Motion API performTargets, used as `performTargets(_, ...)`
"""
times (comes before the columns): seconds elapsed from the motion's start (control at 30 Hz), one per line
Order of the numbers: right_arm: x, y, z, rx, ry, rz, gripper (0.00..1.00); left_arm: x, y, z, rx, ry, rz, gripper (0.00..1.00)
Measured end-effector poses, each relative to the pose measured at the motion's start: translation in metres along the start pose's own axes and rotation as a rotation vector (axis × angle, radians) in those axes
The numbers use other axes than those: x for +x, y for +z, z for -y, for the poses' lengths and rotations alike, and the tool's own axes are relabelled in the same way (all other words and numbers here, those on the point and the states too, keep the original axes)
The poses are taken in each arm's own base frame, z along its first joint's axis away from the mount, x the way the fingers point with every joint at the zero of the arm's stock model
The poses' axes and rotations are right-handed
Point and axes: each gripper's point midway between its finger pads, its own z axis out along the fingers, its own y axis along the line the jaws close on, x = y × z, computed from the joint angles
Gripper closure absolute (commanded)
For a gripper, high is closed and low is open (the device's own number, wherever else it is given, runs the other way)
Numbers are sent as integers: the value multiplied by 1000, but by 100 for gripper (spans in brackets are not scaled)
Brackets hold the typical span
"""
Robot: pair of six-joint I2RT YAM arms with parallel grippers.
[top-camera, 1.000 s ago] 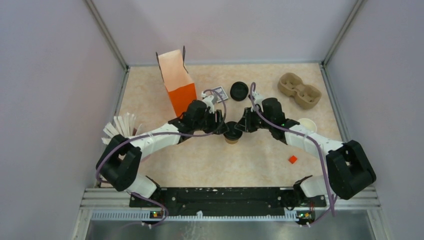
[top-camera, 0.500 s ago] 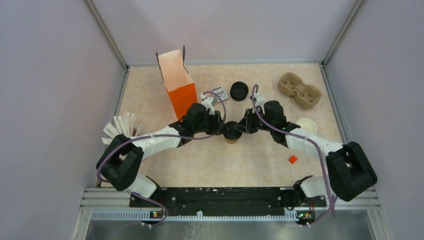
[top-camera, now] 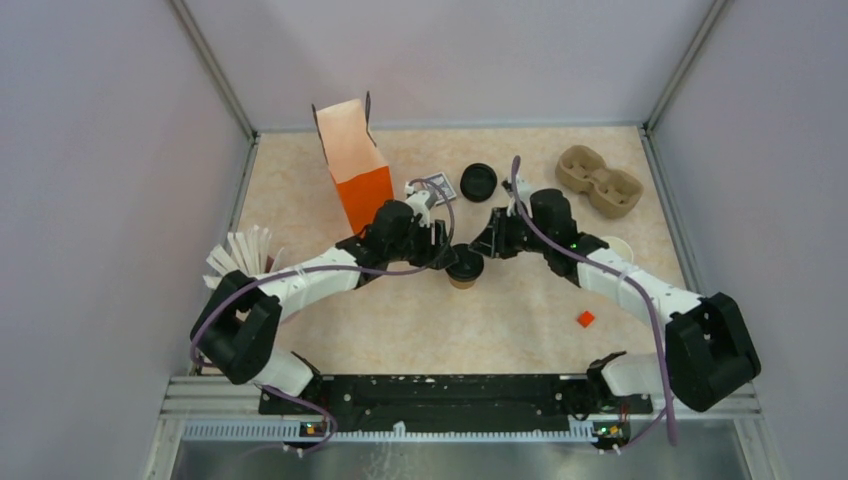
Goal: Pack the takeout coffee
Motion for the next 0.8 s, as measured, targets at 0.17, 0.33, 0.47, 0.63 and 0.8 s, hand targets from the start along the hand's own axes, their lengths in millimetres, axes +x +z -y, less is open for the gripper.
performTargets(0.17, -30, -12, -13, 16, -31, 54, 59, -9, -4, 5, 1, 25, 6, 30)
performTargets(0.33, -31, -16, -2, 84, -32, 50, 62, -18, -15, 7, -11, 48, 38, 40)
performTargets(0.47, -19, -12, 9, 125, -9, 5, 58, -19, -18, 0, -52, 50, 46, 46)
performTargets(0.63, -10, -6, 17, 143, 6, -29, 56, -10, -17, -13, -105, 36, 37, 48)
performTargets(0.8, -2, 0, 23, 153, 19, -58, 56, -6, -18, -21, -150, 2, 33, 48)
